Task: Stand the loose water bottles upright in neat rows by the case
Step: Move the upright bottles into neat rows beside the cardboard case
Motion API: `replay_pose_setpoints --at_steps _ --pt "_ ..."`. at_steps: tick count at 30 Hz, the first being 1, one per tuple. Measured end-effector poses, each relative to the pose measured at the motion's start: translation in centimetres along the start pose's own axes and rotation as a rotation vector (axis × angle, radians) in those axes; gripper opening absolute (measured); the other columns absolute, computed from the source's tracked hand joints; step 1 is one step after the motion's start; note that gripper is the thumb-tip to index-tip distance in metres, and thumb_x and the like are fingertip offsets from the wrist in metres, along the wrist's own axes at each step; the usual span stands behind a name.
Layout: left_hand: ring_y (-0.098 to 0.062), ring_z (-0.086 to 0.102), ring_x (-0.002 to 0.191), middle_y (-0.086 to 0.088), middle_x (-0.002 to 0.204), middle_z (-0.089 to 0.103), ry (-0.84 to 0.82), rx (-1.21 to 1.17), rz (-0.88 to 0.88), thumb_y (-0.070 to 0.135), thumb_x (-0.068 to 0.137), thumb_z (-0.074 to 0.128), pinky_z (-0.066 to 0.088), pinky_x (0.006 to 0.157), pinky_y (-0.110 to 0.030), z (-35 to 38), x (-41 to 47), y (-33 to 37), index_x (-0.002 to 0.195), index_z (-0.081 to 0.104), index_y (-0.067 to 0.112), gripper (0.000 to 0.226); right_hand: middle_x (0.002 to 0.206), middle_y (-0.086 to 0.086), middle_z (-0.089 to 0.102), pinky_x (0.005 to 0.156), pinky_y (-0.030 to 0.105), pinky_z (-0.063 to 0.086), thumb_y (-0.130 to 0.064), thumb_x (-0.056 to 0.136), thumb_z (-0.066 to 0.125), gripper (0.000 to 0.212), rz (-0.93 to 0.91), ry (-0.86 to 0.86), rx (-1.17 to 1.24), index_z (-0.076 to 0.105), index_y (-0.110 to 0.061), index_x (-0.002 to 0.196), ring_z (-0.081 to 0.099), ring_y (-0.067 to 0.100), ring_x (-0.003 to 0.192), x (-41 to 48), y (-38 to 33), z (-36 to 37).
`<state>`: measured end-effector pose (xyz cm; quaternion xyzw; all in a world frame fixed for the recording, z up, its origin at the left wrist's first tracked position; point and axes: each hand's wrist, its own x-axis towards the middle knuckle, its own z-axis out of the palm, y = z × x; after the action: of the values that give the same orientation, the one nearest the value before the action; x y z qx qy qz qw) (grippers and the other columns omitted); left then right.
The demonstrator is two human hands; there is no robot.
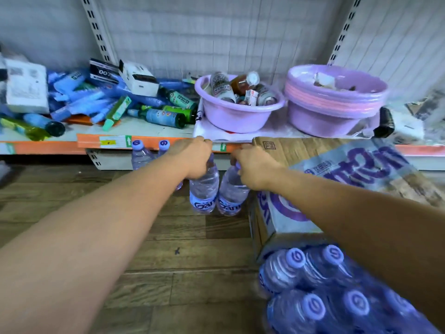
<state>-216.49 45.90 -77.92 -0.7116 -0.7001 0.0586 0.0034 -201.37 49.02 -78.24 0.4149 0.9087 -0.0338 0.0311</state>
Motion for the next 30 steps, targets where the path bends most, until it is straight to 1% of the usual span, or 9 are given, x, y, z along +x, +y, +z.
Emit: replay_pose_setpoints --at_steps 2,6,11,14,17,20,23,26,30 --pt "-0.036 0.056 0.106 -0.016 0.119 0.054 0.029 -0.008 -0.008 0.030 0.089 0.052 0.043 0.077 -0.037 -2.5 -1.8 1.3 0.111 0.050 0.010 0.030 0.120 0.018 0.058 0.088 0.031 0.043 -0.007 0.084 0.052 0.028 -0.012 0.022 0.040 0.060 -0.007 0.111 0.054 0.032 0.112 -2.9 1.0 -2.8" --pt "-0.034 0.059 0.096 -0.016 0.109 0.060 0.136 -0.014 0.008 0.034 0.086 0.055 0.046 0.073 -0.035 -8.3 -4.6 4.6 0.086 0.050 0.015 0.020 0.122 0.011 0.062 0.088 0.027 0.041 -0.007 0.087 0.050 0.030 -0.031 0.095 0.072 0.063 -0.010 0.113 0.055 0.027 0.114 -8.2 3.0 -8.0" --pt "-0.039 0.057 0.104 -0.024 0.116 0.060 0.197 0.006 -0.021 0.035 0.089 0.054 0.045 0.081 -0.038 -15.9 -7.7 9.1 0.105 0.057 0.004 0.035 0.124 0.007 0.061 0.089 0.027 0.043 -0.009 0.087 0.050 0.033 -0.093 0.184 0.102 0.064 -0.014 0.116 0.055 0.026 0.115 -14.4 3.9 -14.3" --pt "-0.039 0.057 0.099 -0.023 0.112 0.060 0.236 -0.049 -0.040 0.042 0.085 0.058 0.044 0.078 -0.037 -19.2 -9.5 11.3 0.101 0.055 0.009 0.037 0.119 0.007 0.062 0.069 0.016 0.032 -0.006 0.088 0.050 0.032 -0.112 0.184 0.085 0.065 -0.014 0.115 0.055 0.025 0.112 -17.7 5.7 -17.6" --pt "-0.034 0.053 0.083 -0.023 0.099 0.063 0.256 -0.101 -0.005 0.043 0.080 0.063 0.044 0.072 -0.036 -21.6 -11.4 15.3 0.090 0.056 0.010 0.035 0.101 0.005 0.059 0.070 0.020 0.033 -0.007 0.084 0.058 0.031 -0.080 0.158 0.056 0.067 -0.016 0.112 0.056 0.024 0.098 -21.6 8.4 -19.9" --pt "-0.034 0.054 0.079 -0.026 0.092 0.065 0.281 -0.094 0.037 0.040 0.077 0.067 0.043 0.068 -0.037 -22.8 -12.8 20.2 0.089 0.062 0.002 0.041 0.091 0.002 0.057 0.061 0.022 0.038 -0.009 0.078 0.067 0.031 -0.060 0.093 0.030 0.070 -0.018 0.108 0.052 0.018 0.085 -25.4 11.6 -21.0" --pt "-0.031 0.045 0.068 -0.031 0.085 0.063 0.258 -0.109 0.071 0.038 0.076 0.069 0.043 0.064 -0.039 -22.5 -13.3 25.2 0.081 0.063 -0.003 0.041 0.093 0.003 0.060 0.068 0.022 0.039 -0.011 0.076 0.068 0.030 -0.040 0.066 -0.020 0.072 -0.020 0.104 0.051 0.018 0.083 -29.0 15.0 -20.8" --pt "-0.030 0.044 0.064 -0.022 0.069 0.055 0.230 -0.156 0.139 0.039 0.074 0.069 0.045 0.064 -0.039 -21.2 -13.3 30.3 0.066 0.054 0.004 0.039 0.091 0.002 0.062 0.065 0.022 0.040 -0.013 0.075 0.069 0.027 0.019 0.033 -0.011 0.072 -0.020 0.100 0.052 0.016 0.076 -32.7 18.5 -19.5" --pt "-0.027 0.045 0.067 -0.017 0.063 0.051 0.193 -0.203 0.213 0.041 0.078 0.066 0.034 0.060 -0.034 -19.3 -13.2 36.6 0.078 0.060 -0.003 0.044 0.067 -0.005 0.061 0.055 0.018 0.041 -0.011 0.074 0.068 0.022 0.092 -0.043 0.037 0.073 -0.018 0.094 0.057 0.014 0.064 -36.8 22.3 -16.7"
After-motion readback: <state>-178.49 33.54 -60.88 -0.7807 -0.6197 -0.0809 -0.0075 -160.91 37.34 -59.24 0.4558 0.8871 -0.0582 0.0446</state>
